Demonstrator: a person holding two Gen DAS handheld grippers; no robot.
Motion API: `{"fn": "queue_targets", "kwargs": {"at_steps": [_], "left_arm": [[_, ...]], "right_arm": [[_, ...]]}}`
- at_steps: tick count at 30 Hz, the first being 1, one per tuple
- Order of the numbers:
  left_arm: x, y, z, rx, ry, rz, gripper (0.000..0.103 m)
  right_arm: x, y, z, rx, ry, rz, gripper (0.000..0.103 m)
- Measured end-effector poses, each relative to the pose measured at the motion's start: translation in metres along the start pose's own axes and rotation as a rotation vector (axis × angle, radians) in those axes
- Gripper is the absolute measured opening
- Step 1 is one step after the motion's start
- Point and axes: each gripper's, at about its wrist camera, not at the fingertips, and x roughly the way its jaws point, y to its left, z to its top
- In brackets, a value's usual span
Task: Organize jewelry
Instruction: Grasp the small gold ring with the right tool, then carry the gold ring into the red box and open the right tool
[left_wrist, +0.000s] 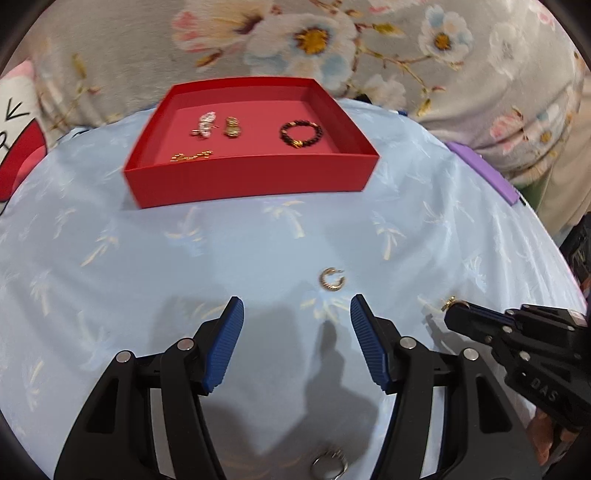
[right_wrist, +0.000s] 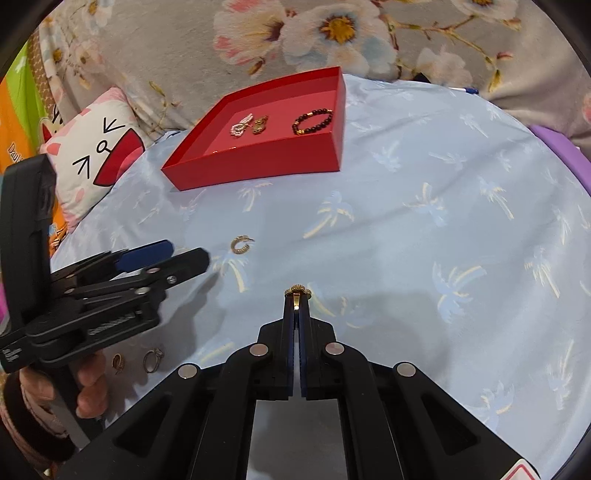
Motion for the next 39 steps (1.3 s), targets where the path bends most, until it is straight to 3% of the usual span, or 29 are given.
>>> {"fn": "queue_targets", "kwargs": {"at_steps": [8,11,13,17,32,39], "left_arm": [[0.026,-0.021,0.012,0.053,0.040,0.007,0.052],[0.029,-0.024,0.013,0.071,0.036,0.021,0.042],[0.029,-0.025,0.013,0.079,0.034,0.019,0.029],[0.029,-0.024,0.014,0.076,0.033,0.003,0.017],[0.014,-0.018,0.013,0.044,0.028,-0.039,0.016],[-0.017,-0.001,0.032,0.041,-0.031,-0.034,0.016]], "right_arm": [[-0.001,-0.007,0.000,0.023,0.010,0.001,0.001],[-0.002,-0.008,0.000,0.029,0.010,0.004,0.001],[-0.001,-0.008,0.000,0.030,0.014,0.004,0.001],[0.001,-0.009,0.000,0.031,0.022,0.002,0.001],[-0.003,-0.009,0.004,0.033,0.016,0.025,0.001],[-0.009,0.001,0.035,-0.006,-0.002,0.055,0.001]]}}
